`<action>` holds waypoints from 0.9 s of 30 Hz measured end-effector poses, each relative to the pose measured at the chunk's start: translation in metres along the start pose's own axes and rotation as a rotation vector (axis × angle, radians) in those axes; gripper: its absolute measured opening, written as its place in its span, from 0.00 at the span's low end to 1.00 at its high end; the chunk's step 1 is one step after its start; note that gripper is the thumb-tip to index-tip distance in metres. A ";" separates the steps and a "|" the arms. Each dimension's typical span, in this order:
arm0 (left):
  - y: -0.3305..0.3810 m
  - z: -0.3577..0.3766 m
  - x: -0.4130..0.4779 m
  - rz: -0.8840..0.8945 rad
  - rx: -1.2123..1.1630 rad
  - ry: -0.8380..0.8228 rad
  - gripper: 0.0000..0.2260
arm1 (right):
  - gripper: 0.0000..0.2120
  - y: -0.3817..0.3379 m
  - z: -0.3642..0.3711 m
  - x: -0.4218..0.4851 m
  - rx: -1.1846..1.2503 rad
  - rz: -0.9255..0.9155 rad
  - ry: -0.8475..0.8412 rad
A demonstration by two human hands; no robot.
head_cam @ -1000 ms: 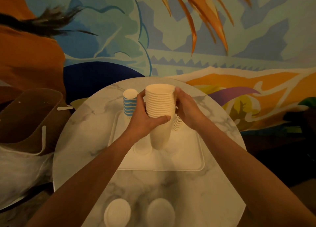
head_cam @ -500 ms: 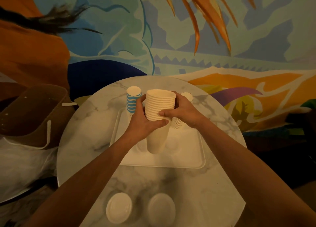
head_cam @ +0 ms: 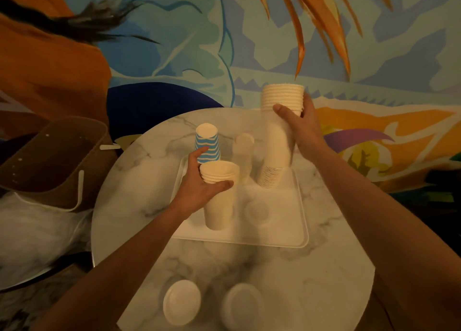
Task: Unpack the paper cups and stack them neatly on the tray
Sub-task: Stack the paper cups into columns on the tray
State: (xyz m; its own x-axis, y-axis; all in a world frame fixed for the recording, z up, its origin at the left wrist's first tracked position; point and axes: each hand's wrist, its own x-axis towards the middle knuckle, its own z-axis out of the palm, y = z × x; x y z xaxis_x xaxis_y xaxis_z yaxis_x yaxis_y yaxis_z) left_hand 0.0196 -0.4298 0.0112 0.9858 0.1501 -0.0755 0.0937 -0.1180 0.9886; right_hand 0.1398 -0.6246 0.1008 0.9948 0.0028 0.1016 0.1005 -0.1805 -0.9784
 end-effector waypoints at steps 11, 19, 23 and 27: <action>-0.003 -0.017 0.008 0.002 -0.055 0.040 0.38 | 0.49 -0.040 0.034 0.035 -1.678 -0.344 -0.607; -0.005 -0.021 0.010 0.000 -0.066 0.028 0.38 | 0.43 -0.031 0.071 0.038 -2.114 -0.433 -0.755; -0.008 -0.020 0.012 0.009 -0.081 0.030 0.38 | 0.42 -0.025 0.081 0.039 -2.128 -0.425 -0.827; -0.011 -0.018 0.013 0.008 -0.104 0.029 0.38 | 0.41 -0.017 0.086 0.038 -2.173 -0.443 -0.873</action>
State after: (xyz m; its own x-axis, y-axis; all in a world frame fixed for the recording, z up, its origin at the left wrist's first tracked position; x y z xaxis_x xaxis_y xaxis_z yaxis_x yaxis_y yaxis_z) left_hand 0.0287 -0.4087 0.0022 0.9819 0.1779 -0.0655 0.0697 -0.0173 0.9974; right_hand 0.1770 -0.5370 0.1057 0.7589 0.4562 -0.4647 0.6427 -0.4100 0.6471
